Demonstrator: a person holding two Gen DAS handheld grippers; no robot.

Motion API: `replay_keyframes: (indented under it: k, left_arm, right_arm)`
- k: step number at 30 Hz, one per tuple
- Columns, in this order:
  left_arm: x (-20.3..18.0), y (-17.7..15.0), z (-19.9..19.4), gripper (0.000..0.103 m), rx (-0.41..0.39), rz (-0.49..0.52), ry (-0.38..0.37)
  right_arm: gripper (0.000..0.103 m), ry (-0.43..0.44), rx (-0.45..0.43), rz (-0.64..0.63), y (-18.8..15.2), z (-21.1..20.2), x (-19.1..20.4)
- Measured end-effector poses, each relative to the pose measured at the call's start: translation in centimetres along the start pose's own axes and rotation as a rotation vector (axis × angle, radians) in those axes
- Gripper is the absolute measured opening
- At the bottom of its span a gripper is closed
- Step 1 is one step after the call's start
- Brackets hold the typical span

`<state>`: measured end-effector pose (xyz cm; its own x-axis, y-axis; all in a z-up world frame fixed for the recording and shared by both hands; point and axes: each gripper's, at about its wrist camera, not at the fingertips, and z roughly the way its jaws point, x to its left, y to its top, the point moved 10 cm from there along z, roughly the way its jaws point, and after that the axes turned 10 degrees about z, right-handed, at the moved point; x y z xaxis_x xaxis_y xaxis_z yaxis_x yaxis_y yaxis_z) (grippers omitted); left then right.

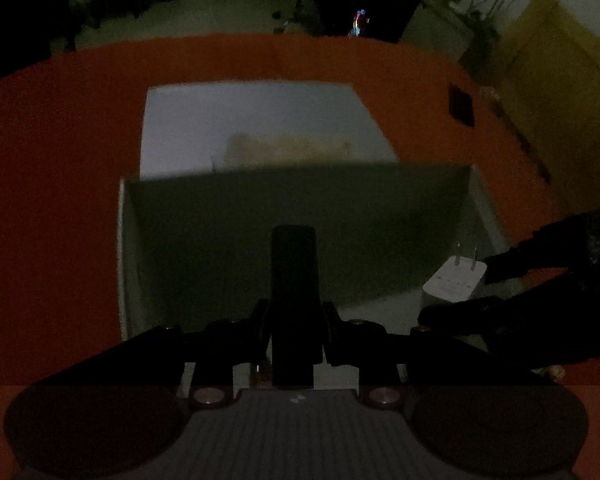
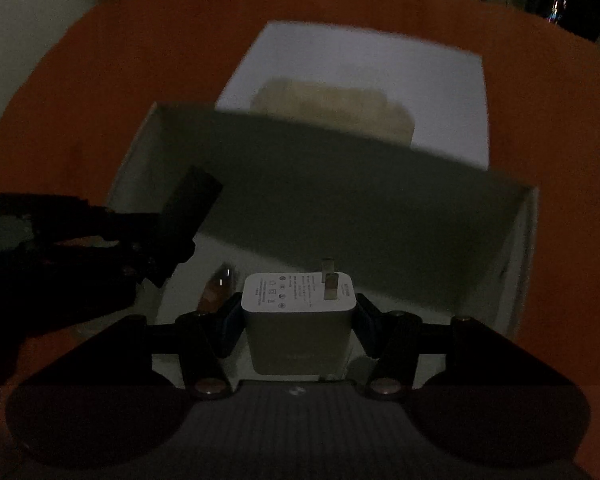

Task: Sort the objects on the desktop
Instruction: 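Lower the cylinder and charger into the box and open both tools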

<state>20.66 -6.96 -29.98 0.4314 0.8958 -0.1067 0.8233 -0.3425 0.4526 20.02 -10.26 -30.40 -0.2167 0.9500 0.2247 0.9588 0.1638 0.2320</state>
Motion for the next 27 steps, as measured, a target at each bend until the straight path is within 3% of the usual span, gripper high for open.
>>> replay_keyframes:
  k: [8,16,27]
  left_arm:
    - [-1.6,-3.1,3.2,0.022,0.081,-0.013,-0.01]
    - [-4.0,-4.2,5.2,0.022,0.12,0.021,-0.018]
    - [-4.4,-5.2,7.4,0.022,0.164,0.028,0.041]
  right_arm:
    - [0.059,-0.048,0.083,0.0,-2.6,4.0,-0.9]
    - [0.059,-0.087,0.109,-0.006,-3.7,3.8,-3.5]
    - [0.059,-0.162,0.152,-0.065,-4.2,4.9,-5.8]
